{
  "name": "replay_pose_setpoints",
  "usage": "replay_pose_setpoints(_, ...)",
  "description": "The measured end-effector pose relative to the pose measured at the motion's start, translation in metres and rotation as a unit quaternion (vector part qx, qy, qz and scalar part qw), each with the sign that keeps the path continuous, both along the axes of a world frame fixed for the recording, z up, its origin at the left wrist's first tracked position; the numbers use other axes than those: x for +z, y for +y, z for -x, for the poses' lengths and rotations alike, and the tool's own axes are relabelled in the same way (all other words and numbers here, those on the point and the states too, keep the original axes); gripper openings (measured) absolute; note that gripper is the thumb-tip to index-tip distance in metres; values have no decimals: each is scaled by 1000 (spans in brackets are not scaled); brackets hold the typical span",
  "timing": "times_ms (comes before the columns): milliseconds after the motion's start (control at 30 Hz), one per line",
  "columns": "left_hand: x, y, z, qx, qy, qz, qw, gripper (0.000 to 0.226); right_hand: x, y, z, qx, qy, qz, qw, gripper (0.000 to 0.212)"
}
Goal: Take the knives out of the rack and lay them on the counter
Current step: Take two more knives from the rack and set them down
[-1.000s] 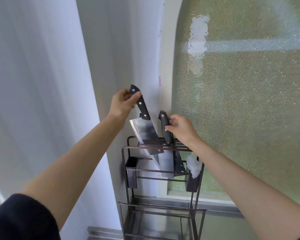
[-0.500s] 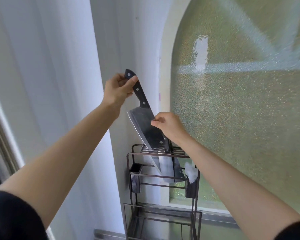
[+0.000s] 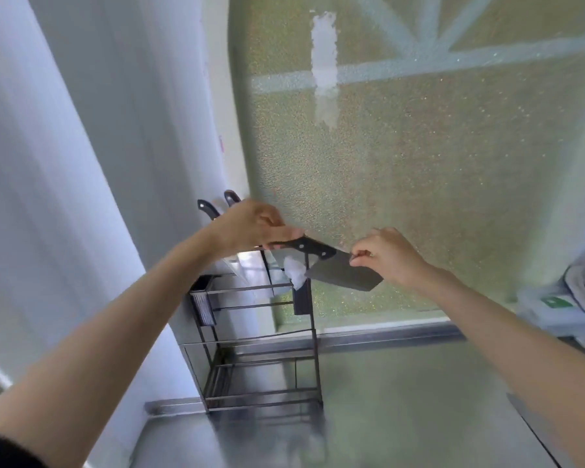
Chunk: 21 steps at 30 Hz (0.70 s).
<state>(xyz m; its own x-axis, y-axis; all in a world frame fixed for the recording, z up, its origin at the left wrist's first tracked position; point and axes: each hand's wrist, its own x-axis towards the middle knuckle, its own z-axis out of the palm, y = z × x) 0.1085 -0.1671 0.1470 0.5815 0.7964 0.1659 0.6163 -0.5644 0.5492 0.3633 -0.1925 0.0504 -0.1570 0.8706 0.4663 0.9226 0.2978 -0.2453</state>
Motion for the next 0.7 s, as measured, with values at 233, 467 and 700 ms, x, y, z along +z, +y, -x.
replay_pose_setpoints(233, -115, -46, -121, -133, 267, 27, 954, 35, -56, -79, -101, -64, -165, 118, 977, 12)
replay_pose_setpoints(467, -253, -102, -185, -111, 150, 311, 932, 20, -122, -130, -140, -171, -209, 195, 943, 31)
replay_pose_setpoints(700, -313, -128, -218, -65, -16, 539, 840, 6, -213, -211, -119, -468, 376, 95, 795, 10)
